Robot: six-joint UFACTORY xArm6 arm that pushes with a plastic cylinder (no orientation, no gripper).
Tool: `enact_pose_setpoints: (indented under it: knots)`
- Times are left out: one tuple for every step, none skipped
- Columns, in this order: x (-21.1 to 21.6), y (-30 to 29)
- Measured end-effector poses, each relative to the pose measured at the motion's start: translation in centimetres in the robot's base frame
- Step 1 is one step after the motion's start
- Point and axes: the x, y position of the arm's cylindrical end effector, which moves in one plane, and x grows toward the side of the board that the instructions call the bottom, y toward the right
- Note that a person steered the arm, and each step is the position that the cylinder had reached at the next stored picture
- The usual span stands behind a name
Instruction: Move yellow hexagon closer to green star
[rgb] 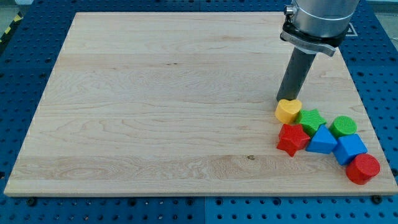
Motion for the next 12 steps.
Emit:
enact_pose_setpoints:
  knots:
    - [-5.2, -2.8]
    - [-12.2, -6.0]
    - [-19.7, -6.4]
    - [-24.8, -2.8]
    - [-25.7, 3.9]
    - [-25.7, 6.8]
    - [-26.4, 9.3]
    - [-26.5, 9.1]
    - [-26.5, 9.5]
    - [-26.4, 10.7]
    - [-26.4, 12.2]
    - [-26.5, 13.1]
